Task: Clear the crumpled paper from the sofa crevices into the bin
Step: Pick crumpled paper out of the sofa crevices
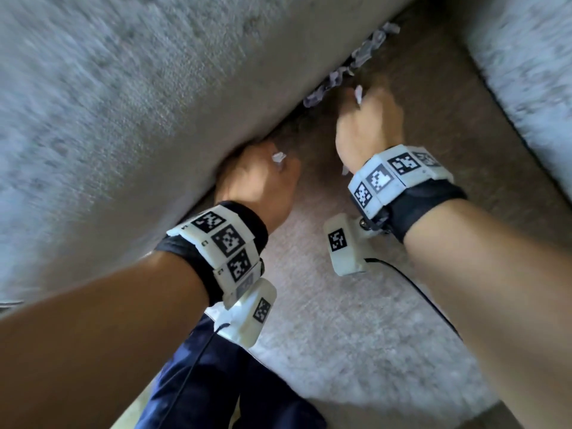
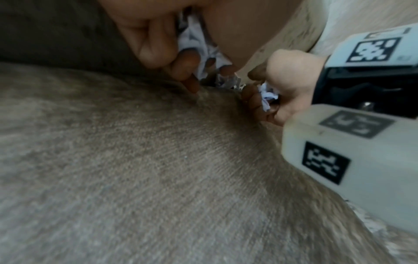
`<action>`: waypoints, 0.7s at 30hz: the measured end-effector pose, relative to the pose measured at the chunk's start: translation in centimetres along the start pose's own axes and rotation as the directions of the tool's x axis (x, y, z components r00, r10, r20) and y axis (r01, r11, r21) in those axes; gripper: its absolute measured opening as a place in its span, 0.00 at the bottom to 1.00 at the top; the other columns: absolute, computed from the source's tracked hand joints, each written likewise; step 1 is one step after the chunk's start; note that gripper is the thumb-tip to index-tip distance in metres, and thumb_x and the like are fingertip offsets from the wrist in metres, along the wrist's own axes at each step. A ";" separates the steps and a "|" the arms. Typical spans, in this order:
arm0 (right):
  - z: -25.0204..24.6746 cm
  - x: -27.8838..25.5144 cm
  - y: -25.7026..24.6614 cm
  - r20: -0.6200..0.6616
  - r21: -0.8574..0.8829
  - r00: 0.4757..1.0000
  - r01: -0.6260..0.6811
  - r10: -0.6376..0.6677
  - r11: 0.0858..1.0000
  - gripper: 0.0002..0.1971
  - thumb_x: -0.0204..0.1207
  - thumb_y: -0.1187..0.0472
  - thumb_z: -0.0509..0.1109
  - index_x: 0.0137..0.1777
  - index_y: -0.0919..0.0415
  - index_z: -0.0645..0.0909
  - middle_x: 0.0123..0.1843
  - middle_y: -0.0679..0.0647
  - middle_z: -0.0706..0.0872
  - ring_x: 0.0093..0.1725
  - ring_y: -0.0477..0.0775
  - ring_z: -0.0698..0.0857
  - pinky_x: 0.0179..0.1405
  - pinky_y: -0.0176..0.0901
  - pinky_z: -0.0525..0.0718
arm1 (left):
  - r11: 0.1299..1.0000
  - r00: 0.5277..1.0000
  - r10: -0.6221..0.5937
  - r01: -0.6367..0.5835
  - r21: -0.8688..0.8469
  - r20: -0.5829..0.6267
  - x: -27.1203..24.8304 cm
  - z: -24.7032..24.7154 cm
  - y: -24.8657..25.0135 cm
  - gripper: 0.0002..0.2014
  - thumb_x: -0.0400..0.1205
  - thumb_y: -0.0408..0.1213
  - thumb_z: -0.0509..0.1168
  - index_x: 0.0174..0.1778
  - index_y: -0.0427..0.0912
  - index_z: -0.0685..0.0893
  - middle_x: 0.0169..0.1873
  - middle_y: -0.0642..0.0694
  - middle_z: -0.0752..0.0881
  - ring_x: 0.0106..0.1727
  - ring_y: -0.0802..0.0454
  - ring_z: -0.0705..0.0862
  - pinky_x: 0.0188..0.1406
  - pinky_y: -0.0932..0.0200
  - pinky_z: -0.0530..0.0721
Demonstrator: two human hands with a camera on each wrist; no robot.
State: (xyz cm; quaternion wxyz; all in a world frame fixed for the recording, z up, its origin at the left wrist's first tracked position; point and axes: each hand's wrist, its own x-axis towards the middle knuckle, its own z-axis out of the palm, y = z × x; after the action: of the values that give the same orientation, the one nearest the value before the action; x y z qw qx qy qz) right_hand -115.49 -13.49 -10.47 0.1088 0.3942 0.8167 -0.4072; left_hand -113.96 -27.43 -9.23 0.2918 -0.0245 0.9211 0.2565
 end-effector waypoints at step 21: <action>0.5 0.7 0.3 0.004 -0.090 0.997 0.077 -0.077 0.993 0.16 0.79 0.54 0.60 0.33 0.65 0.74 0.43 0.67 0.85 0.42 0.71 0.77 0.35 0.43 0.59 | 0.996 0.999 -0.026 0.024 -0.091 -0.028 0.4 0.3 0.1 0.17 0.80 0.40 0.65 0.28 0.43 0.68 0.23 0.49 0.72 0.33 0.43 0.72 0.36 0.58 0.67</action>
State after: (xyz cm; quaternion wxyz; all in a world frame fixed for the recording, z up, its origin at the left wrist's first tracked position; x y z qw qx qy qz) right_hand -115.80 -13.42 -11.29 0.1108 0.3569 0.8489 -0.3738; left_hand -114.14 -27.15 -9.63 0.2799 -0.0528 0.9124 0.2938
